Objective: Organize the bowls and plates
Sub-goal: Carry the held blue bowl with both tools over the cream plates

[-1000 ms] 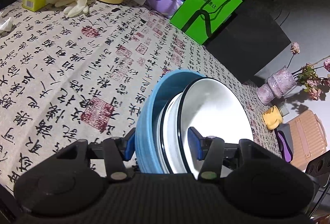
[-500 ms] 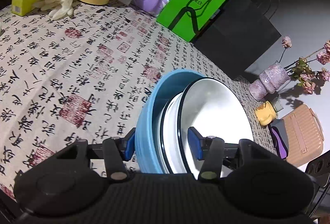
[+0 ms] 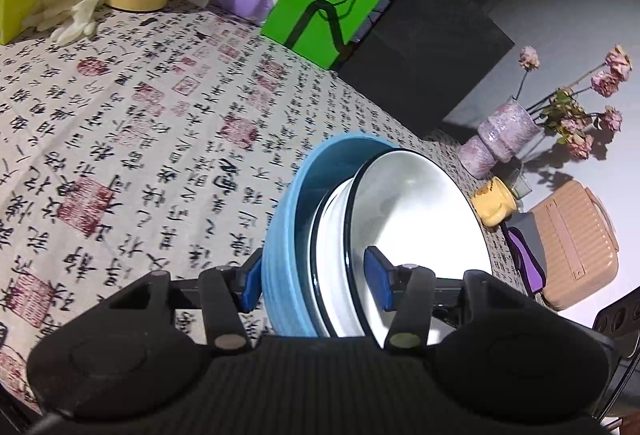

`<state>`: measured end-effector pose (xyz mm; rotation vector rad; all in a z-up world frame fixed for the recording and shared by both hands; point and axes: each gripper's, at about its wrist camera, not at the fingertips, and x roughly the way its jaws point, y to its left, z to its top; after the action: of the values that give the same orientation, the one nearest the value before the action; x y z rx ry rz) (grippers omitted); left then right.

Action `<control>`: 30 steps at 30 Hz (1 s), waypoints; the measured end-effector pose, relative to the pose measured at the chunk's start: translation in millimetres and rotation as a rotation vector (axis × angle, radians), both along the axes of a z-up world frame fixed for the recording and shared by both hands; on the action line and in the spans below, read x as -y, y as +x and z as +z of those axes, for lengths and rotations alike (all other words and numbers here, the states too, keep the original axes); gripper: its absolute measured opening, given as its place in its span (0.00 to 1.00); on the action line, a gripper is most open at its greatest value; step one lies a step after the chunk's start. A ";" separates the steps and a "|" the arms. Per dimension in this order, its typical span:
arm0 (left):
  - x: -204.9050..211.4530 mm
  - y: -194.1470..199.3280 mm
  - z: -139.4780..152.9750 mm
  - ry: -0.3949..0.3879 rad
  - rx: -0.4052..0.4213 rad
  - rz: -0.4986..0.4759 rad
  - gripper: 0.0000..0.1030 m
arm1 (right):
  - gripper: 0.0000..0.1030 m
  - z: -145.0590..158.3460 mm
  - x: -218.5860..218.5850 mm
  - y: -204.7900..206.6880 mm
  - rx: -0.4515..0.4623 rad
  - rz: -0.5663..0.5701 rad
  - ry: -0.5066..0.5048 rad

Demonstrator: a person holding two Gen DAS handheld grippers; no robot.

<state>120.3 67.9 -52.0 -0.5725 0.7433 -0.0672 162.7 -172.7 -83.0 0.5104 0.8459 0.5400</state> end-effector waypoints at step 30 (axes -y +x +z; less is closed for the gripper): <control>112.6 28.9 1.9 0.038 -0.018 -0.159 0.50 | 0.39 -11.2 113.6 -10.2 -0.008 -0.176 0.045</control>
<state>149.3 -44.6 -50.1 -0.4772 0.8052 -0.1950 152.5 -286.3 -94.3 0.6220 0.7891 0.3968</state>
